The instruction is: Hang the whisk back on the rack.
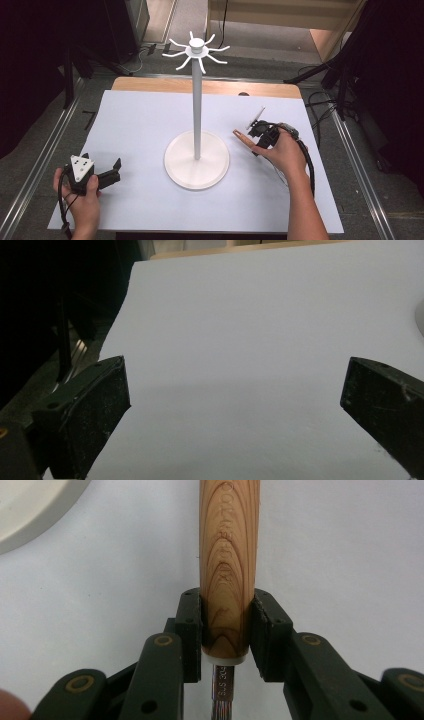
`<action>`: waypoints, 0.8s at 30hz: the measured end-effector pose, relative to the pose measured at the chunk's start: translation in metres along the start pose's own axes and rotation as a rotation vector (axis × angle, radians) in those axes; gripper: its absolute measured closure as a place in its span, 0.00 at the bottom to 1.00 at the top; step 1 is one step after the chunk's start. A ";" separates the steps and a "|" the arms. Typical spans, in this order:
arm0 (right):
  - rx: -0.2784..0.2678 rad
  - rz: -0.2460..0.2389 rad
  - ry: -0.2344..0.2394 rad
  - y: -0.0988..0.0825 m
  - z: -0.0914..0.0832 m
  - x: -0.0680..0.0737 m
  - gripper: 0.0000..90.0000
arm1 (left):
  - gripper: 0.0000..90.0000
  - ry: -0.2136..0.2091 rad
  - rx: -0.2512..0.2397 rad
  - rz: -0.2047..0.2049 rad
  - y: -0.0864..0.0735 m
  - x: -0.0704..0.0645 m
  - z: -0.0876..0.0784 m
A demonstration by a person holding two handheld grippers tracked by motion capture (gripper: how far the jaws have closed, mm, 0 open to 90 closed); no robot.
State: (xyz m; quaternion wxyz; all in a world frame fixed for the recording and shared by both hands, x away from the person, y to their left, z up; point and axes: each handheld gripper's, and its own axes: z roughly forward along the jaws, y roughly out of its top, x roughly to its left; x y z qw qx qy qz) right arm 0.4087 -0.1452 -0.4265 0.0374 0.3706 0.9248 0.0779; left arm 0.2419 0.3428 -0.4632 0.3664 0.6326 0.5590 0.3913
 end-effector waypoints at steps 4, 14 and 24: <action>-0.081 0.010 -0.011 -0.007 -0.011 0.001 0.79 | 0.00 0.001 0.001 -0.001 0.000 0.000 0.000; -0.238 0.030 -0.018 -0.019 -0.031 0.006 0.79 | 0.00 0.000 -0.002 0.000 0.000 0.000 0.000; -0.404 0.074 -0.007 -0.033 -0.047 0.009 0.79 | 0.00 0.000 0.000 0.003 0.000 0.000 0.000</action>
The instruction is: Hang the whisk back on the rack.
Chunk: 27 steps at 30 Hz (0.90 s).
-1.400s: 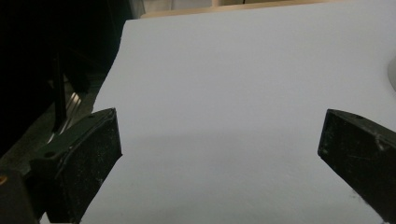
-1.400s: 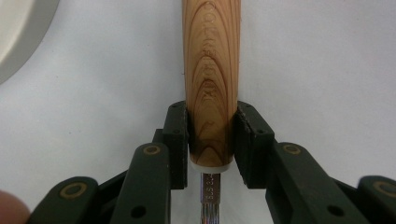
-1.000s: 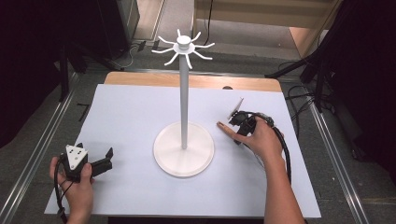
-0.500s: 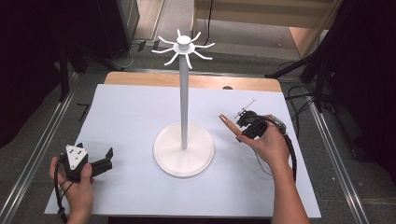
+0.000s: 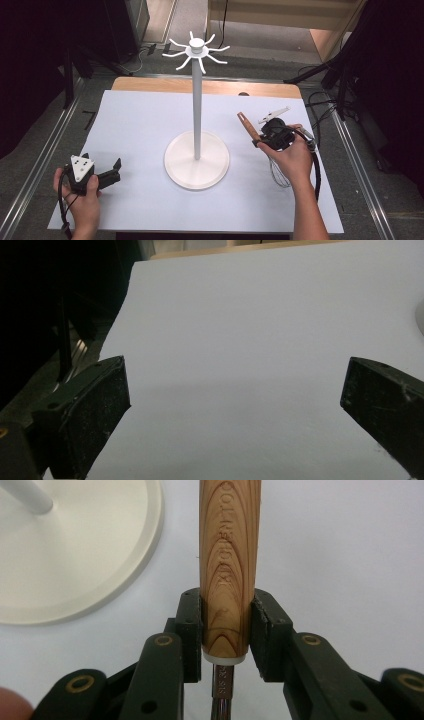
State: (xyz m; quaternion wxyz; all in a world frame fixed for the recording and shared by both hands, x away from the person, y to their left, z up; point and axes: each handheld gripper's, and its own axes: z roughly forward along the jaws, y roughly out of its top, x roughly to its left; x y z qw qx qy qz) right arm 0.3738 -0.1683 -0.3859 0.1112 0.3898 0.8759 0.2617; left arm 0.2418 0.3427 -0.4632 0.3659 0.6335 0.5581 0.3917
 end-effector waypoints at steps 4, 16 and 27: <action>-0.083 0.024 0.014 -0.004 -0.009 -0.001 0.79 | 0.00 0.000 -0.001 -0.004 0.000 0.000 0.000; -0.240 0.079 0.044 -0.014 -0.025 0.005 0.79 | 0.00 0.000 0.000 0.001 0.000 0.000 0.000; -0.456 0.125 0.092 -0.026 -0.042 0.010 0.79 | 0.00 0.001 0.000 0.002 0.000 0.000 0.000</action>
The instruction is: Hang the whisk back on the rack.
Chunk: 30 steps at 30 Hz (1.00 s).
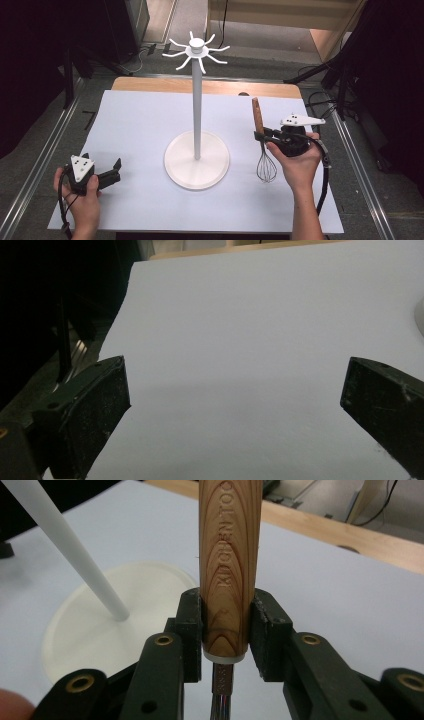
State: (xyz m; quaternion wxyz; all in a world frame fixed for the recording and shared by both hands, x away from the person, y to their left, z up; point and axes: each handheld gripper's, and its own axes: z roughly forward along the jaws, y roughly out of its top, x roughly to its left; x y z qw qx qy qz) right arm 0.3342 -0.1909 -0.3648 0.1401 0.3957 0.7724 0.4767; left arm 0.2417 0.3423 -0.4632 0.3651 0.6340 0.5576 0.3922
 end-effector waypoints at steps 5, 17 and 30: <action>-0.052 -0.002 0.016 0.001 -0.004 0.005 0.79 | 0.00 0.001 0.001 0.001 0.000 0.000 0.000; -0.142 -0.012 0.051 0.007 -0.005 0.018 0.79 | 0.00 0.000 0.000 0.000 0.000 0.000 0.000; -0.240 -0.029 0.052 0.017 -0.010 0.033 0.79 | 0.00 -0.003 0.000 -0.001 0.000 0.000 0.000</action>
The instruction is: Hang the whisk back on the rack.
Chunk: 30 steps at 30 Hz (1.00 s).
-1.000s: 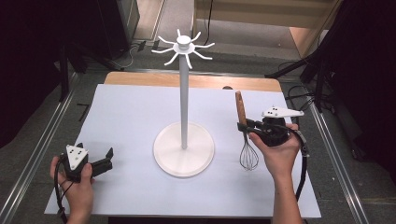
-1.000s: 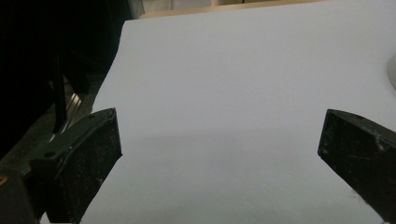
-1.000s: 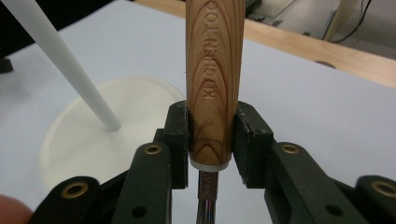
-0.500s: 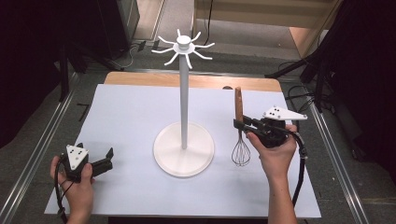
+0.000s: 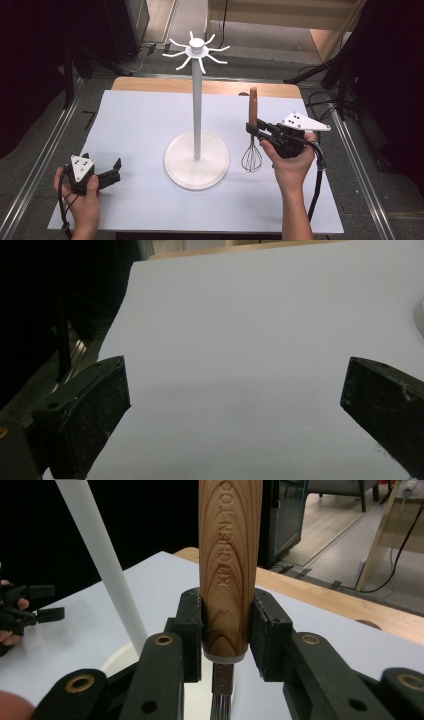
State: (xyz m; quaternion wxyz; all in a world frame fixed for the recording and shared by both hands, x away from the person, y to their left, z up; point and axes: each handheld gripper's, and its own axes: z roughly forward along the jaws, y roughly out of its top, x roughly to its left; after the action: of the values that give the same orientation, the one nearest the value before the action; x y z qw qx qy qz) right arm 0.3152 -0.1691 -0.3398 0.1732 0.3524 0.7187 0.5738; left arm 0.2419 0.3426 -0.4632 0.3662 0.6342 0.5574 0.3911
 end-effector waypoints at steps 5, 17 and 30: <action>-0.009 -0.010 0.003 0.003 0.001 0.004 0.79 | 0.00 0.002 0.001 0.001 0.000 0.000 0.000; -0.039 -0.012 0.008 0.014 0.002 0.009 0.79 | 0.00 0.003 0.002 0.002 0.000 -0.001 0.000; -0.076 -0.022 0.016 0.024 -0.001 0.013 0.79 | 0.00 0.003 0.001 0.004 0.000 -0.001 0.000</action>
State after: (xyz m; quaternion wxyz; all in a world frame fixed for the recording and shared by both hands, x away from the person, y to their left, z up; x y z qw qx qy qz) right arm 0.3126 -0.1583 -0.3148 0.1872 0.3331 0.7015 0.6016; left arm 0.2420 0.3419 -0.4634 0.3642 0.6349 0.5568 0.3927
